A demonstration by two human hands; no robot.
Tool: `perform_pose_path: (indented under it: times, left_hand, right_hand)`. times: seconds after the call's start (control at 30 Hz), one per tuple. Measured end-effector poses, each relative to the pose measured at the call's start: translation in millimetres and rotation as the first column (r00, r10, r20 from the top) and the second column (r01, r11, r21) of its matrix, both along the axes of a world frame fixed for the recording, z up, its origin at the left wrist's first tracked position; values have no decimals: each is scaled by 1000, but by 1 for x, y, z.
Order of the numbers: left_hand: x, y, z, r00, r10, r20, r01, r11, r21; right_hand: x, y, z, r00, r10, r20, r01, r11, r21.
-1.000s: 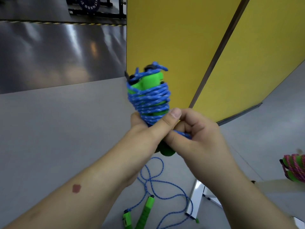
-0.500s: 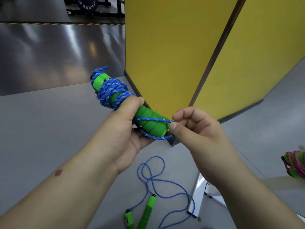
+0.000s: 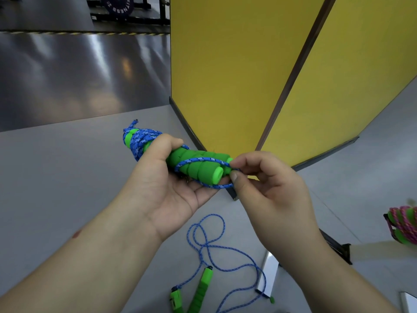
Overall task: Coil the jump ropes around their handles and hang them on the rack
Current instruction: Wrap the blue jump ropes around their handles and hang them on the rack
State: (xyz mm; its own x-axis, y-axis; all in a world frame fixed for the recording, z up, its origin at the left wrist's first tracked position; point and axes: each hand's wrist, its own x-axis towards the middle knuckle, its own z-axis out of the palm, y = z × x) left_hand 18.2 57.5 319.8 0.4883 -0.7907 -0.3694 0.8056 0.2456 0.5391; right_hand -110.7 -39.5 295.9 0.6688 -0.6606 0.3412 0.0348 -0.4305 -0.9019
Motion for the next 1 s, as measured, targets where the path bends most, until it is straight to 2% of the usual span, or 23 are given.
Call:
perform_pose_path:
  times: [0.13, 0.23, 0.47, 0.77, 1.0]
  left_hand:
    - [4, 2, -3, 998, -36, -44, 36, 999, 16]
    - [6, 3, -7, 994, -55, -94, 56, 998, 10]
    - [7, 2, -7, 994, -81, -75, 83, 996, 23]
    - [10, 8, -8, 973, -228, 33, 226, 973, 53]
    - [11, 9, -7, 959, -275, 66, 273, 961, 42]
  right_hand:
    - [0, -2, 4, 999, -17, 43, 13, 995, 101]
    - [0, -3, 5, 998, -30, 50, 26, 996, 88]
    - [0, -2, 7, 997, -67, 33, 60, 982, 178]
    - [0, -4, 8, 999, 15, 50, -32, 937, 349]
    - [5, -5, 7, 990, 138, 42, -141, 875, 462]
